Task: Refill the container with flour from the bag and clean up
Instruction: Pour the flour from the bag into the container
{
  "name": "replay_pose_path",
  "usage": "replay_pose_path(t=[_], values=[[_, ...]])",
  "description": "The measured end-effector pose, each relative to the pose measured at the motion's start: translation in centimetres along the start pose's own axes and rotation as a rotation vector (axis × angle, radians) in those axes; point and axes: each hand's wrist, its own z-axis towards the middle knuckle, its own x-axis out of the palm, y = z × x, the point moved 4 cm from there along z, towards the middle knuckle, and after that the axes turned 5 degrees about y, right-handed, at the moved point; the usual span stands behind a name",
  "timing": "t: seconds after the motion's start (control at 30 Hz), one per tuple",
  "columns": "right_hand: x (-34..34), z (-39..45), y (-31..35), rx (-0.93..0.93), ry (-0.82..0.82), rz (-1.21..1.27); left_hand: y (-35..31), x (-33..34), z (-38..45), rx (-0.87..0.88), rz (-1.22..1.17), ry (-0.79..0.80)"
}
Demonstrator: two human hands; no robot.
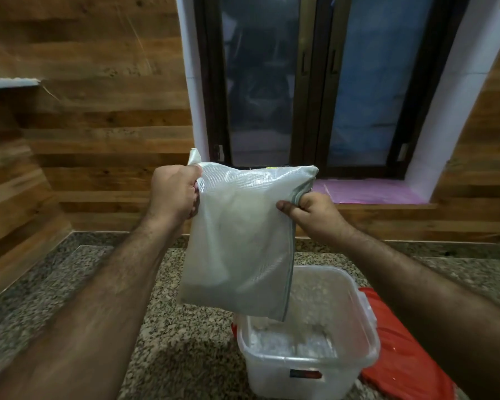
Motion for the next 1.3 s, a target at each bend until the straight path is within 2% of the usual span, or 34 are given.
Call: replay_pose_path(t=[0.3,0.47,0.53,0.73,0.9,1.07,1.17,1.3], values=[[0.2,-1.0,-4.4,0.159,-0.128,0.295,-0.5,2.6,-0.1,0.042,0.021,0.025],[0.4,-2.3,-5.1,0.192,-0.223,0.609,-0.5,4.0,-0.1,0.05,0.032,0.042],[0.7,-2.6,-5.5,0.207,-0.265,0.66,-0.6,4.6,-0.1,0.042,0.029,0.048],[1.0,-3.2,-6.7,0.289,-0.323,0.615,-1.0,5.1,-0.3,0.067,0.116,0.038],[0.3,-4.1,-7.8,0.372,-0.411,0.388,-1.3,6.1,-0.6,0.103,0.2,0.065],[-1.8,-5.9,-7.0,0.329,-0.55,0.162,-1.7,7.3,-0.8,0.17,0.296,0.099],[-3.5,-7.0,-6.3,0.284,-0.664,0.199,-1.9,8.2,-1.1,0.198,0.314,0.118],[-4.3,-6.8,-5.9,0.245,-0.563,0.136,-2.1,8.7,-0.8,0.215,0.38,0.112]])
